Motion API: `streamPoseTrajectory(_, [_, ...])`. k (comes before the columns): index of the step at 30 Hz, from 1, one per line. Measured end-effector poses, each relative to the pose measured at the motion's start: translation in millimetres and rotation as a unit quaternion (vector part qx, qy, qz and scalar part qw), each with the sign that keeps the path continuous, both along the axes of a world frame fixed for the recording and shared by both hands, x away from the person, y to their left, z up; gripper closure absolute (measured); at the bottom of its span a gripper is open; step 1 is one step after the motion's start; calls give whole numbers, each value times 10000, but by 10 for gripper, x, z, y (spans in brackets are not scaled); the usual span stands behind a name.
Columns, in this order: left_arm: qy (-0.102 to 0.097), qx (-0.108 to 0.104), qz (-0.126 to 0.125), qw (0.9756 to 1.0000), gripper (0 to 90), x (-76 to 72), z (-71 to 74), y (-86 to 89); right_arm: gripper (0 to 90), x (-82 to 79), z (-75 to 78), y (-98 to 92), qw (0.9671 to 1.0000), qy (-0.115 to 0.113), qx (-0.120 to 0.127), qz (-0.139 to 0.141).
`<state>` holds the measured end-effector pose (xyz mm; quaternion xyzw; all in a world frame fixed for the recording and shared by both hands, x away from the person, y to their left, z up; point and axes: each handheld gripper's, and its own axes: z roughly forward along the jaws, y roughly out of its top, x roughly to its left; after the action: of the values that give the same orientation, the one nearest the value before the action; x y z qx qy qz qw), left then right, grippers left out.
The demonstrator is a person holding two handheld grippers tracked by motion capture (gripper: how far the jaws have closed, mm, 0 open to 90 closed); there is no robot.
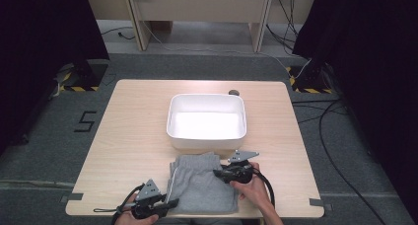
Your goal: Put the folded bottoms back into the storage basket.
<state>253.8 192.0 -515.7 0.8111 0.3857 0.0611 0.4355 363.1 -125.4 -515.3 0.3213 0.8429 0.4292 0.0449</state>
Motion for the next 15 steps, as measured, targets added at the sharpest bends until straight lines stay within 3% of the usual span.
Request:
streamPoseTrajectory(7, [-129, 68, -94, 9998, 692, -28, 53, -6, 737, -36, 74, -29, 9997, -134, 215, 62])
streamPoseTrajectory(15, [-341, -66, -208, 9992, 698, -114, 234, -13, 744, -121, 256, -46, 9983, -324, 447, 182])
